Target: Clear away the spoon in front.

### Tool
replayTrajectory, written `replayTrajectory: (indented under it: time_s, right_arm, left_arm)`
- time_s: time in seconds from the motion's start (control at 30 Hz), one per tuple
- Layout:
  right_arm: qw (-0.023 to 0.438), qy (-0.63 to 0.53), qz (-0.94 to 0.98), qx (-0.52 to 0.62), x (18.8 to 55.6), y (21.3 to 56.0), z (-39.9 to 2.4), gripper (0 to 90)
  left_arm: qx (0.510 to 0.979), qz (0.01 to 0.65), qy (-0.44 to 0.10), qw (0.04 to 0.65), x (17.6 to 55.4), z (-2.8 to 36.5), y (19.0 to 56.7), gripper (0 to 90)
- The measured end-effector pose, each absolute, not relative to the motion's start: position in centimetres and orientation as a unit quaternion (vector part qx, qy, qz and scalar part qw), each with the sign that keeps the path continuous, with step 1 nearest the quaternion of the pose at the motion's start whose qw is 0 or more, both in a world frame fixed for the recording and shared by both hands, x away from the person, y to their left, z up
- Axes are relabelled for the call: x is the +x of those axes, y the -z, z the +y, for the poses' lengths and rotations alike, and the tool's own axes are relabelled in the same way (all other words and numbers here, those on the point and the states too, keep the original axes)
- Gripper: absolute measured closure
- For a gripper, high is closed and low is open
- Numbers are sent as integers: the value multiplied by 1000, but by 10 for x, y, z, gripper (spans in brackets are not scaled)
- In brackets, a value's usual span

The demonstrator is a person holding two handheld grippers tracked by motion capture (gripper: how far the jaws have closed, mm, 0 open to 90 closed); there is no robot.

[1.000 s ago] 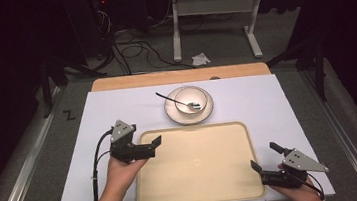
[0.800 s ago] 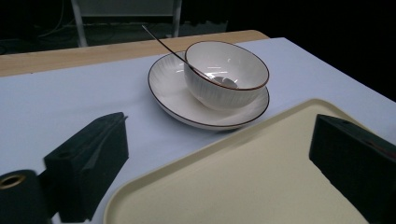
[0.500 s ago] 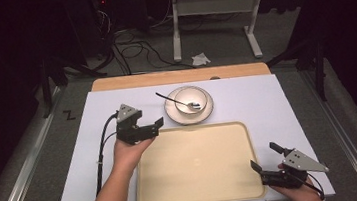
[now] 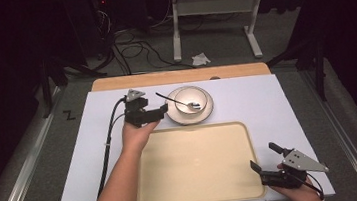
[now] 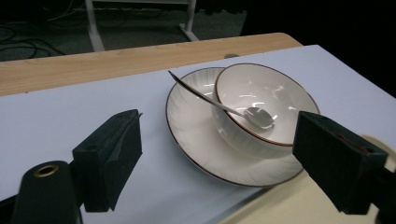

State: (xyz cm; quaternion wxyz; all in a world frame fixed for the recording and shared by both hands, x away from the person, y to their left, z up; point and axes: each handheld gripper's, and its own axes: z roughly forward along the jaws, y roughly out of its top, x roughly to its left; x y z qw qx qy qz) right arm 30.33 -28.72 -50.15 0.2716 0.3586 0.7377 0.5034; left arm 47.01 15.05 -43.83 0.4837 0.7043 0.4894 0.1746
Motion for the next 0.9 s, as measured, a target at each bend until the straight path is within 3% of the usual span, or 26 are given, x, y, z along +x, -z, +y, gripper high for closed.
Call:
replayTrajectory:
  time_s: [0.17,0.47,0.57,0.9]
  right_arm:
    - [270,-504,736,362,303,502,-287,99]
    - [269,-505,737,359,303,503,-286,99]
    - [266,-504,737,362,303,503,-286,99]
    - [265,-502,740,362,303,504,-283,100]
  left_arm:
    - [700,506,-175,472,489,146,441,180]
    - [683,532,-158,475,509,142,445,320]
    - [659,552,-140,492,512,143,445,349]
    - [679,534,-142,484,510,148,444,494]
